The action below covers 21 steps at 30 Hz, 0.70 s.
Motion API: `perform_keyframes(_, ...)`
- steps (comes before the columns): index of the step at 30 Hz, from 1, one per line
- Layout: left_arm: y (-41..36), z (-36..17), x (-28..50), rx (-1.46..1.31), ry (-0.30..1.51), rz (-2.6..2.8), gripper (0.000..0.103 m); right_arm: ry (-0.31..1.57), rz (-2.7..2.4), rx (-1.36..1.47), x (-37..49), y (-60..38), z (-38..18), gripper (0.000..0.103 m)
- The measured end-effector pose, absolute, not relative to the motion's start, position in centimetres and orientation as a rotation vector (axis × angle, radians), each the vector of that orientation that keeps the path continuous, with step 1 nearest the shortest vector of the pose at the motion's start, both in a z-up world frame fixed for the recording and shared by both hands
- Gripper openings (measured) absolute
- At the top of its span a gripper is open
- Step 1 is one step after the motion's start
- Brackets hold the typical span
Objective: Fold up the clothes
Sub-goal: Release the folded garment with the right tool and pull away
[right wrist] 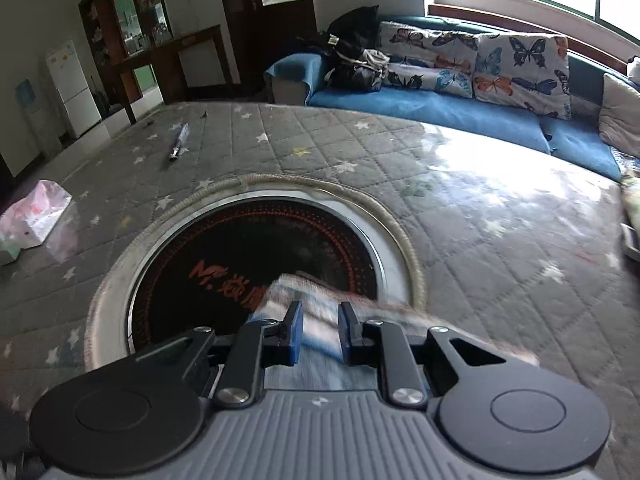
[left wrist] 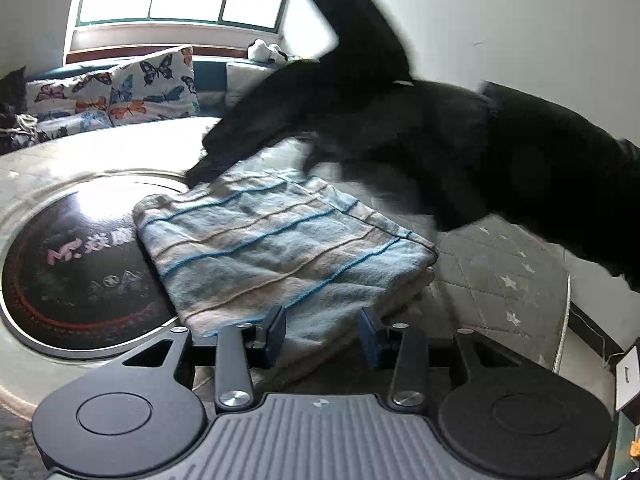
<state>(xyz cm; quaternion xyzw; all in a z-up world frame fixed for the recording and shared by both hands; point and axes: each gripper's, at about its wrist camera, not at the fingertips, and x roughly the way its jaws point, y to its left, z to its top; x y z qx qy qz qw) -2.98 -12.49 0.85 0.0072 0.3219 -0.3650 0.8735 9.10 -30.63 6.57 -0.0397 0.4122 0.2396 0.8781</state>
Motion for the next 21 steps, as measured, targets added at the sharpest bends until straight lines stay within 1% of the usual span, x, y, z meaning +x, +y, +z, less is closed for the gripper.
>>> perform_keyframes(7,-10.8,1.0,-3.7,0.022,0.662,-0.696,0.043,0.863,0.453,-0.075,1.6,-34.8,7.4,0.019)
perform_keyframes(12,-10.1,0.4,-3.8,0.043,0.681,-0.651,0.043,0.871,0.391,-0.027,-2.9,-37.3,6.4,0.019)
perform_keyframes(16,-9.7,-0.3,-3.9,0.058,0.711,-0.611,0.043,0.868,0.348,0.044,-4.9,-39.0,5.0,0.019)
perform_keyframes(21,-9.2,-0.1,-4.3,0.056,0.708,-0.596,0.043,0.795,0.330,0.089,-6.6,-39.7,6.1,0.019)
